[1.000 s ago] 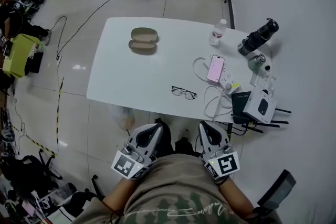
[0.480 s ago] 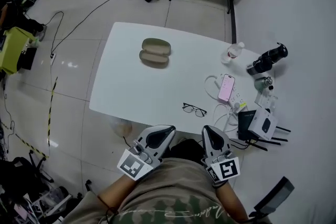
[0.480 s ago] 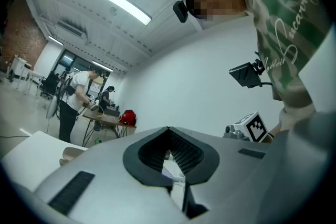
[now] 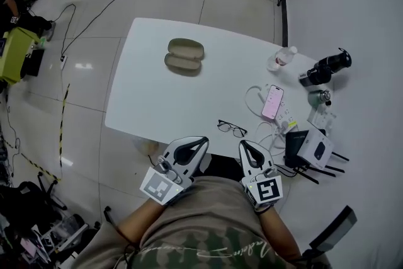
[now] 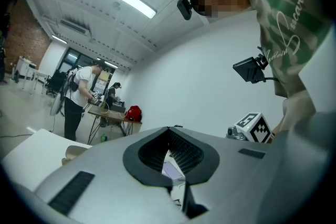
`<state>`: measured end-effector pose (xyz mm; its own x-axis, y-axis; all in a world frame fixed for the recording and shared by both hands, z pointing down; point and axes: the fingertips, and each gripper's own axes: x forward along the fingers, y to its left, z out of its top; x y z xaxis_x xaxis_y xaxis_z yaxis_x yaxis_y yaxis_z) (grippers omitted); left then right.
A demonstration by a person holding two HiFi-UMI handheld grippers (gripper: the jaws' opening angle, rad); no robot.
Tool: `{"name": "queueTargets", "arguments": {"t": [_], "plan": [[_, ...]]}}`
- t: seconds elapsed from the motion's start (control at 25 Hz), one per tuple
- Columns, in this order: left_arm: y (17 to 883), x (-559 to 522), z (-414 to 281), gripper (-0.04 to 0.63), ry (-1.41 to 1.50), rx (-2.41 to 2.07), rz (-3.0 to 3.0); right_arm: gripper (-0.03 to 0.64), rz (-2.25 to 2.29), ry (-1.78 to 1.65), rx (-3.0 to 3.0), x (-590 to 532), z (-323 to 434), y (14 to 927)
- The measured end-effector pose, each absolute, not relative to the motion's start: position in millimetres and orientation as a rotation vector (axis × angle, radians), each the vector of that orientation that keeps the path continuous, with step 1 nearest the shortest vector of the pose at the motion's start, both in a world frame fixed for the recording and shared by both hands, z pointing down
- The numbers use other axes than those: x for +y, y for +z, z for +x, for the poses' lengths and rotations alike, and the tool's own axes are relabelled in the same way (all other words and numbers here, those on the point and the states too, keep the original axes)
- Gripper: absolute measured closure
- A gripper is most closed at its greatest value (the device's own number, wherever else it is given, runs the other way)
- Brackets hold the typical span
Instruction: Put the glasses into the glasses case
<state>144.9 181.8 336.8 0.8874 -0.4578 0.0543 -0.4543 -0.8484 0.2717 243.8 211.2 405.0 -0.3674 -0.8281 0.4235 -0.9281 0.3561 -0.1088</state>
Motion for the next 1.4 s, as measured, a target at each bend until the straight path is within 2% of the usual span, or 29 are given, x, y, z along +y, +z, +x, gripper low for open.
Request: {"name": "queueTargets", "arguments": {"t": [0.16, 0.56, 1.24, 1.32, 1.4], "plan": [[331, 173, 153, 0.595, -0.037, -0.772, 2.824, 0.606, 1.548, 0.494, -2.352, 200, 256, 408], [341, 148, 169, 0.595, 0.017, -0.975, 2.841, 0.604, 1.100, 0.589, -2.214, 203, 253, 497], [357, 137, 178, 0.595, 0.060, -1.133, 2.720, 0.600, 0.702, 0.414, -2.044, 195, 263, 596], [359, 137, 180, 0.595, 0.074, -1.145, 2.715, 0.570, 0.659, 0.399, -2.033, 197, 263, 603], [358, 136, 179, 0.595, 0.073, -1.164, 2.707, 0.568, 0.614, 0.389, -2.022, 199, 263, 610]]}}
